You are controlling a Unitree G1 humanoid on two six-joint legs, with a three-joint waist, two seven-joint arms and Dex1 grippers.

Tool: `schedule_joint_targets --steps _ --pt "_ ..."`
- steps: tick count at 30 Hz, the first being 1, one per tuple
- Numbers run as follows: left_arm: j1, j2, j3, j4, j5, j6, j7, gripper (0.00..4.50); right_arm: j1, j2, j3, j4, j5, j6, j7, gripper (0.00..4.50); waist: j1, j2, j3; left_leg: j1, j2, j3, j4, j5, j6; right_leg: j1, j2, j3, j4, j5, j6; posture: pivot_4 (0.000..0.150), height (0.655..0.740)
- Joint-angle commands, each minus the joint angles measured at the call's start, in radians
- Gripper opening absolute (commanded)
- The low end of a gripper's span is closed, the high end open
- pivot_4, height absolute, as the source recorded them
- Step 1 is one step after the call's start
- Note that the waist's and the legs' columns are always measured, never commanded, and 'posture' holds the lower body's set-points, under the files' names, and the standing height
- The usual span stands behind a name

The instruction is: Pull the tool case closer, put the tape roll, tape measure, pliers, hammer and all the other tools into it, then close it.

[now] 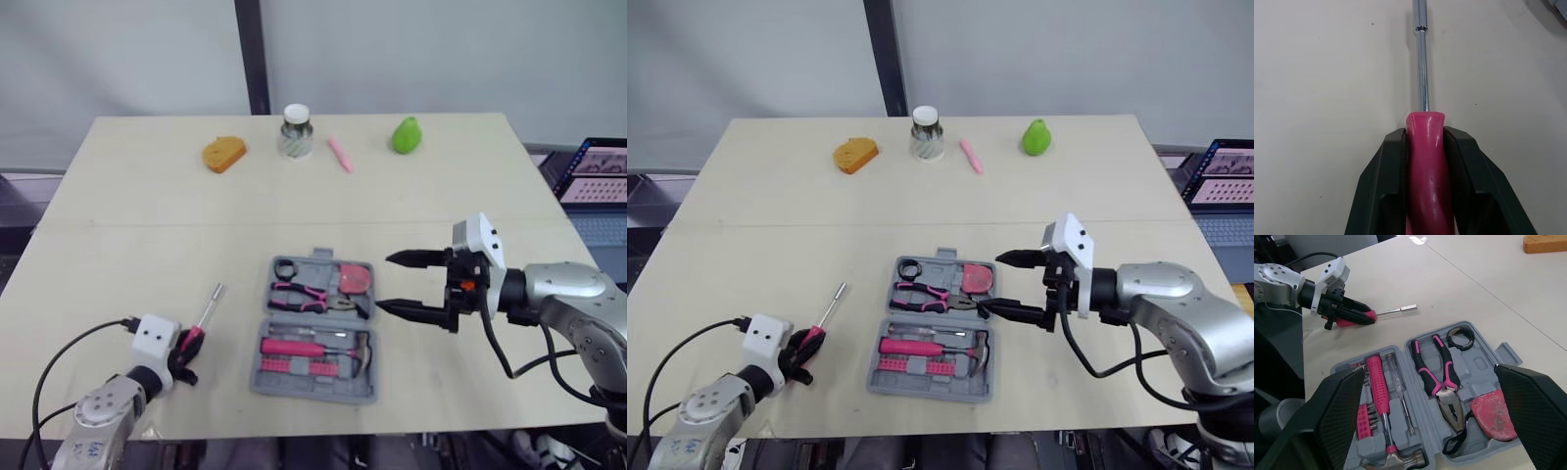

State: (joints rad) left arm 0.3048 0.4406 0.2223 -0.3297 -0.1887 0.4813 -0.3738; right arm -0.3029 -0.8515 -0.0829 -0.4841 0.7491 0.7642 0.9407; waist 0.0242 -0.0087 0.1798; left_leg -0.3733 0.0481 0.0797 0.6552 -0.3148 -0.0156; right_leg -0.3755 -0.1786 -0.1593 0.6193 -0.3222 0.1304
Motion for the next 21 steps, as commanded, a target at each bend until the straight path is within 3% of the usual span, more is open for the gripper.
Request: schedule_joint_targets --steps 1,11,21 --pt "0.036 -0.003 -0.023 0.032 0.008 0.026 -0.009 0.63 0.0 -0.003 -0.03 -0.038 0.019 -0.007 -0.004 4.5 0.0 0.0 0.0 0.0 0.0 0.0 0.0 0.0 0.0 0.0 0.0 0.0 0.0 0.0 0.0 0.15 0.74" --pt "-0.01 0.052 -0.035 0.009 -0.007 0.004 -0.073 0.63 0.007 0.002 -0.054 -0.062 0.053 -0.009 -0.006 4.5 0.003 0.001 0.0 0.0 0.0 0.0 0.0 0.0 0.0 0.0 0.0 0.0 -0.001 0.0 0.0 0.15 0.74" --pt "-0.306 0.54 -0.182 -0.035 -0.077 0.05 -0.601 0.63 0.052 -0.056 -0.044 -0.089 0.019 -0.044 0.045 4.5 0.0 0.0 0.001 -0.002 0.001 0.0 0.001 -0.001 -0.001 -0.002 0.001 0.0 -0.001 0.0 0.0 0.15 0.74"
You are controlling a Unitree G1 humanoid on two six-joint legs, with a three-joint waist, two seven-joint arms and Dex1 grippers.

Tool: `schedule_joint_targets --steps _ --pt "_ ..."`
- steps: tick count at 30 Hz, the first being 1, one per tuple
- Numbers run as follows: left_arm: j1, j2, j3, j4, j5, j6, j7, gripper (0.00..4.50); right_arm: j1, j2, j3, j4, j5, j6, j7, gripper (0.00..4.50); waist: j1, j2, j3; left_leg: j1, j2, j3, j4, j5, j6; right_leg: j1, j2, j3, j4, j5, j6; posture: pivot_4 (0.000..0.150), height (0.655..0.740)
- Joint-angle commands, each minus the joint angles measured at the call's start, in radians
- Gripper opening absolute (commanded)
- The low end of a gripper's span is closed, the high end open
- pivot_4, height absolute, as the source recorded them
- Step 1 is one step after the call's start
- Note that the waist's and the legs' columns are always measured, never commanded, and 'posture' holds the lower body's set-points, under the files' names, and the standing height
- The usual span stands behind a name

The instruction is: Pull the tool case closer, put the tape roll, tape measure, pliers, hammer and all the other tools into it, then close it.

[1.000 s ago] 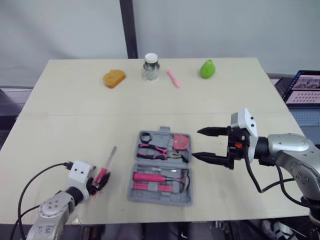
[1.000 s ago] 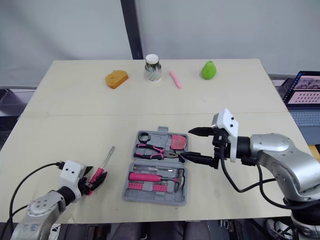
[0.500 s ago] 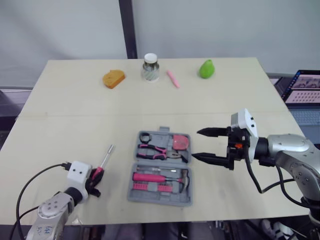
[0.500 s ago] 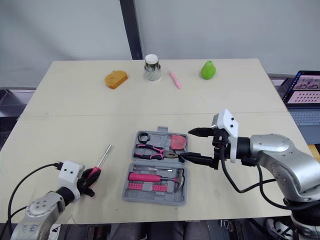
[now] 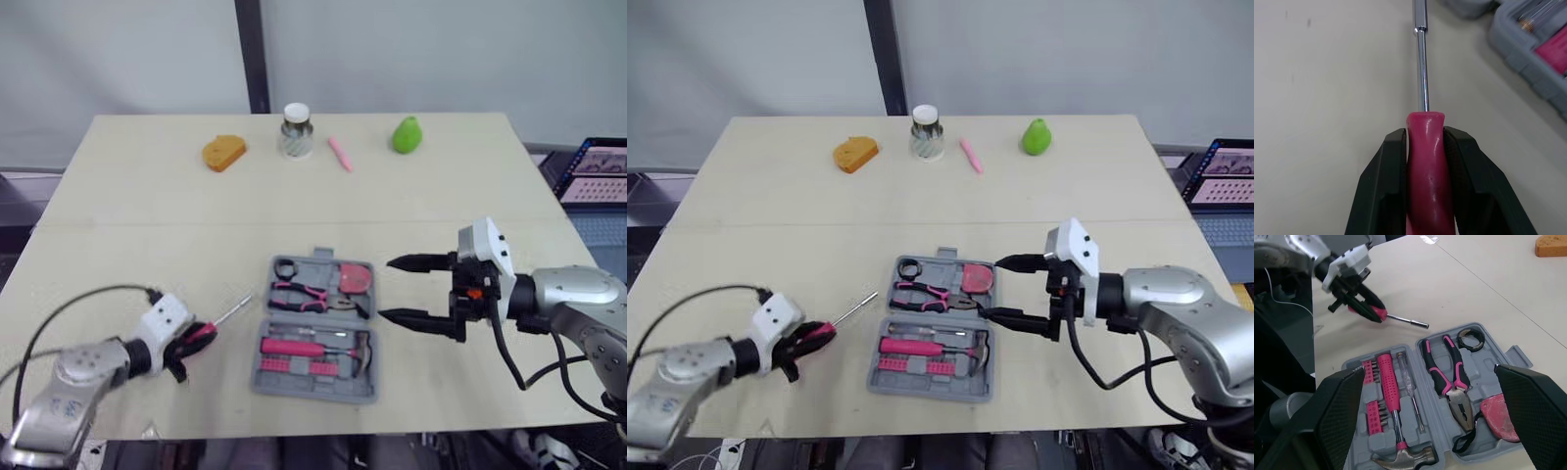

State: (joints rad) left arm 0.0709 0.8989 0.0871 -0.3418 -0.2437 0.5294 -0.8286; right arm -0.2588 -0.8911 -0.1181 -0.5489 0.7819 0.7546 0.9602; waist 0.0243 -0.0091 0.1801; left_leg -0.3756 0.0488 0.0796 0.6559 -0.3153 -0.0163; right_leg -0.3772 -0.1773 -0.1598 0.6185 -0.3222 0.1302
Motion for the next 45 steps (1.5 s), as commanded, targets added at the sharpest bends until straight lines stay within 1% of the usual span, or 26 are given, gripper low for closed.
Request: schedule_joint_targets --steps 1,4,7,13,17,21,23,27,32,40,45 --pt "-0.103 0.108 -0.065 -0.016 -0.024 0.002 -0.178 0.63 0.009 -0.018 -0.004 -0.022 -0.022 -0.041 0.027 4.5 0.0 0.001 0.0 0.0 0.0 0.0 0.0 0.0 0.0 0.0 0.0 0.0 0.001 0.0 0.0 0.15 0.74" --pt "-0.231 0.169 -0.14 -0.013 -0.015 0.014 -0.268 0.63 0.031 -0.026 -0.009 -0.031 -0.036 -0.046 0.024 4.5 -0.002 0.001 0.0 0.0 0.0 0.001 -0.002 0.0 0.0 0.0 0.001 0.0 0.0 0.0 0.0 0.15 0.74" --pt "-0.338 0.182 -0.213 -0.04 -0.012 0.069 -0.317 0.63 0.067 -0.05 -0.01 -0.055 -0.05 -0.047 0.029 4.5 0.0 0.0 0.0 0.0 0.0 0.002 -0.004 0.0 0.0 -0.001 0.001 0.0 0.0 0.0 0.0 0.15 0.74" --pt "-0.465 0.185 -0.343 -0.187 -0.021 0.253 -0.348 0.63 0.12 -0.088 -0.005 -0.104 -0.062 -0.045 0.022 4.5 0.0 -0.002 0.002 -0.001 0.0 0.002 -0.003 0.0 0.0 -0.001 0.002 0.001 -0.001 0.0 0.0 0.15 0.74" --pt "-0.54 0.15 -0.399 -0.266 -0.041 0.371 -0.326 0.63 0.149 -0.084 -0.005 -0.134 -0.054 -0.041 0.006 4.5 0.002 -0.006 0.004 -0.001 0.001 0.001 0.001 0.0 0.0 -0.001 0.003 0.002 0.002 0.0 0.0 0.15 0.74" --pt "-0.535 0.122 -0.444 -0.351 -0.065 0.461 -0.293 0.63 0.188 -0.071 -0.002 -0.164 -0.055 -0.036 -0.018 4.5 0.001 -0.008 0.006 -0.001 0.001 0.001 0.003 0.0 0.0 0.0 0.003 0.003 0.003 0.0 0.0 0.15 0.74" --pt "-0.516 0.125 -0.463 -0.374 -0.062 0.45 -0.289 0.63 0.201 -0.069 -0.002 -0.176 -0.055 -0.034 -0.028 4.5 0.001 -0.009 0.006 -0.001 0.002 0.0 0.003 0.0 0.0 0.0 0.003 0.003 0.003 0.0 0.0 0.15 0.74" --pt "-0.514 0.091 -0.492 -0.358 -0.045 0.47 -0.23 0.63 0.221 -0.07 -0.013 -0.195 -0.042 -0.026 -0.045 4.5 0.004 -0.009 0.007 -0.001 0.002 0.0 0.004 0.0 0.0 0.0 0.004 0.003 0.003 0.0 0.0 0.15 0.74" --pt "-0.528 0.051 -0.539 -0.348 -0.044 0.503 -0.194 0.63 0.237 -0.073 -0.029 -0.215 -0.023 -0.014 -0.063 4.5 0.006 -0.01 0.007 -0.003 0.002 -0.002 0.007 -0.001 0.0 0.001 0.004 0.003 0.002 0.0 0.0 0.15 0.74" --pt "-0.539 -0.009 -0.617 -0.383 -0.052 0.578 -0.132 0.63 0.252 -0.077 -0.042 -0.233 -0.004 -0.001 -0.081 4.5 0.006 -0.01 0.007 -0.008 0.002 -0.008 0.01 0.0 0.0 0.0 0.006 0.003 0.002 0.0 0.0 0.15 0.74" --pt "-0.576 -0.057 -0.67 -0.364 -0.033 0.588 -0.093 0.63 0.252 -0.077 -0.039 -0.233 -0.001 0.0 -0.086 4.5 0.008 -0.01 0.007 -0.01 0.002 -0.01 0.011 0.0 0.0 0.0 0.007 0.003 0.002 0.0 0.0 0.15 0.74"
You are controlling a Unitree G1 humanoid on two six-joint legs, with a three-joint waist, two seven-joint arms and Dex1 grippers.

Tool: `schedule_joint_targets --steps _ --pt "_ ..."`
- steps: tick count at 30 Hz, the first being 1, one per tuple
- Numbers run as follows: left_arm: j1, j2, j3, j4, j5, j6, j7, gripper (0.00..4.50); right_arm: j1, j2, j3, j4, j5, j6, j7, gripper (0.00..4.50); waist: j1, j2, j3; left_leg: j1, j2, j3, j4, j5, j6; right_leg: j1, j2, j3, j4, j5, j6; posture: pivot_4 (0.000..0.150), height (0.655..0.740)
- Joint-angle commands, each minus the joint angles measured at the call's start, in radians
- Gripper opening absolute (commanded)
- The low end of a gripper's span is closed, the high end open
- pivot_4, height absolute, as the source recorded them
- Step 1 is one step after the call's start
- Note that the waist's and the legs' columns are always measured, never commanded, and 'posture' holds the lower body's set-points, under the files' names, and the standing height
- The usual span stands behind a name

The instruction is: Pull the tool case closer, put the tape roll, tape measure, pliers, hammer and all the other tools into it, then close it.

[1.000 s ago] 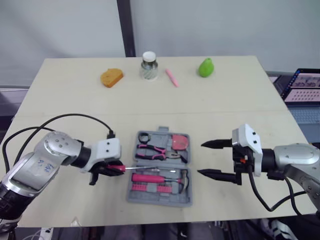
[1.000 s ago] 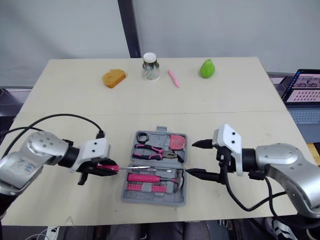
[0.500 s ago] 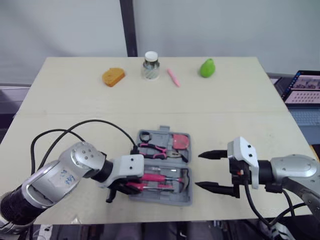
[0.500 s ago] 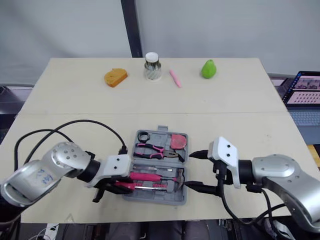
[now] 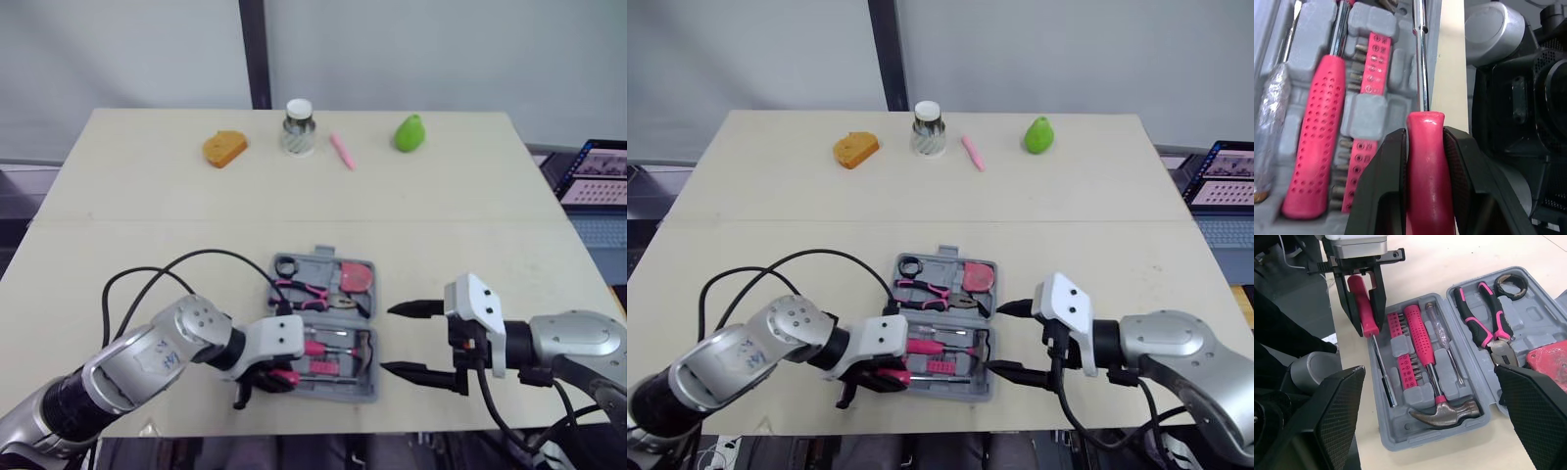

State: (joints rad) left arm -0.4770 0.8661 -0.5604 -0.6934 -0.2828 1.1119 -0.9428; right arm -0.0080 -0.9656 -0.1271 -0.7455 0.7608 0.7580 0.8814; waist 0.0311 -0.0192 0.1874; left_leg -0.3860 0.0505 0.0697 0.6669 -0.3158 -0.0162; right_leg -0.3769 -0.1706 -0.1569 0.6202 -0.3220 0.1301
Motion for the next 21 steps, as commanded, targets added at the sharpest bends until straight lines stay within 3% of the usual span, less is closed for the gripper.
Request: schedule_joint_targets --steps 1,21 --pt "-0.038 -0.039 -0.031 -0.009 0.007 0.015 0.031 0.63 0.0 -0.002 -0.029 -0.036 0.021 -0.002 -0.009 4.5 0.001 0.0 0.0 0.0 0.0 0.0 0.0 0.0 0.0 0.0 0.0 0.0 0.0 0.0 0.0 0.15 0.74" --pt "-0.151 -0.066 -0.16 -0.028 0.015 0.123 0.097 0.63 0.094 -0.075 -0.078 -0.06 0.007 -0.011 0.046 4.5 0.023 0.0 0.0 -0.001 0.0 -0.001 0.002 0.0 0.0 0.0 0.0 0.0 0.0 0.0 0.0 0.15 0.74"
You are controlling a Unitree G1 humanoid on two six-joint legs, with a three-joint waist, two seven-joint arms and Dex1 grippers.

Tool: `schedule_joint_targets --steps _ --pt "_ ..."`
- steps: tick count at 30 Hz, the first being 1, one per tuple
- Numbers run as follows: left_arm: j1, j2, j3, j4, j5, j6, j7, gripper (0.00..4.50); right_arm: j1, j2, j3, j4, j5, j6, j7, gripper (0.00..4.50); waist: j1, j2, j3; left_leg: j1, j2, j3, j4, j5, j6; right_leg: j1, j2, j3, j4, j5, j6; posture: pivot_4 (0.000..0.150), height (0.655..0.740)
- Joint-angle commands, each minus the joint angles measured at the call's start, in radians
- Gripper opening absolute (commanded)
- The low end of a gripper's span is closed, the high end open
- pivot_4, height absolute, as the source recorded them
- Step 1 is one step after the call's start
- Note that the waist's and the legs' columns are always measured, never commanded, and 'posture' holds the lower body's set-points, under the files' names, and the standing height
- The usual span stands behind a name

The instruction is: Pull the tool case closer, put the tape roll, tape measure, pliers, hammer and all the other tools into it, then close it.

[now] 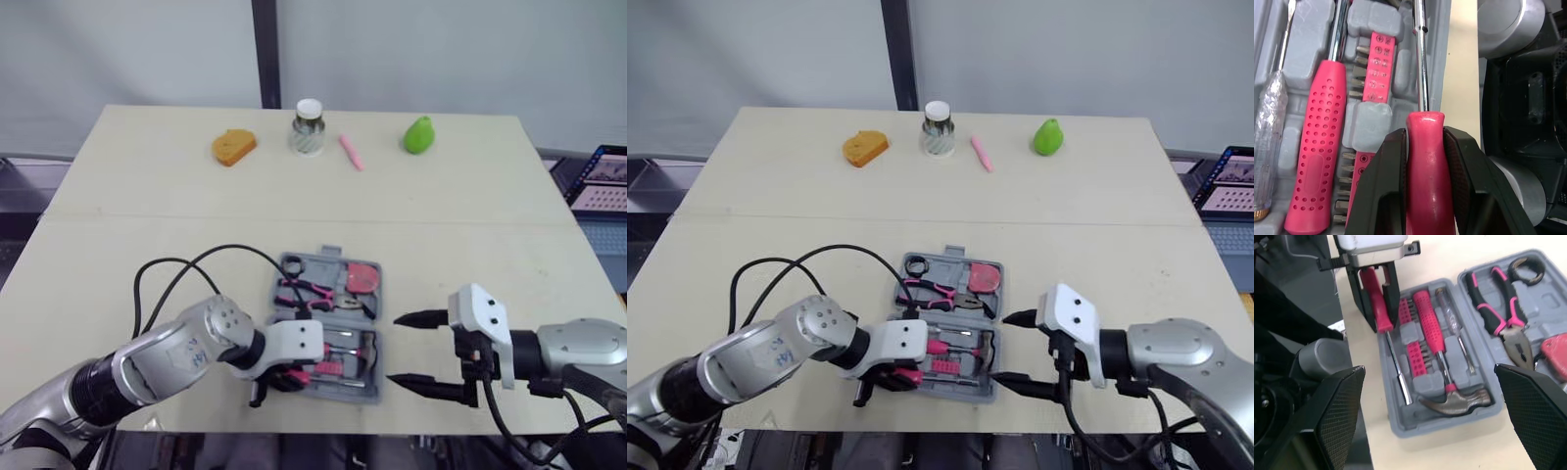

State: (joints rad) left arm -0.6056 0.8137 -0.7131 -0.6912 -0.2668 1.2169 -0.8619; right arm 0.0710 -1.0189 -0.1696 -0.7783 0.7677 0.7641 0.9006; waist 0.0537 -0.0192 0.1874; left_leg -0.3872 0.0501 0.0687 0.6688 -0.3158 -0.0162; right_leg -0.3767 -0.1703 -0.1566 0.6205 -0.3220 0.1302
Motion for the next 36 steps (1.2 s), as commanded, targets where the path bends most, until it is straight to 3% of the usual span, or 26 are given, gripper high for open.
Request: schedule_joint_targets --steps 1,36 --pt "-0.027 -0.017 -0.01 -0.031 -0.003 0.024 0.02 0.63 0.018 -0.025 -0.036 -0.027 -0.002 -0.019 0.03 4.5 0.0 0.0 0.0 0.0 0.0 0.0 0.0 0.0 0.0 0.0 0.0 0.0 0.0 0.0 0.0 0.15 0.74" --pt "-0.083 -0.069 -0.089 -0.006 -0.016 0.034 0.058 0.63 0.085 -0.034 -0.077 -0.037 -0.018 -0.033 0.04 4.5 0.0 0.0 0.0 -0.001 0.0 -0.001 0.007 0.0 0.0 0.001 0.0 0.001 0.004 0.0 0.0 0.15 0.74"
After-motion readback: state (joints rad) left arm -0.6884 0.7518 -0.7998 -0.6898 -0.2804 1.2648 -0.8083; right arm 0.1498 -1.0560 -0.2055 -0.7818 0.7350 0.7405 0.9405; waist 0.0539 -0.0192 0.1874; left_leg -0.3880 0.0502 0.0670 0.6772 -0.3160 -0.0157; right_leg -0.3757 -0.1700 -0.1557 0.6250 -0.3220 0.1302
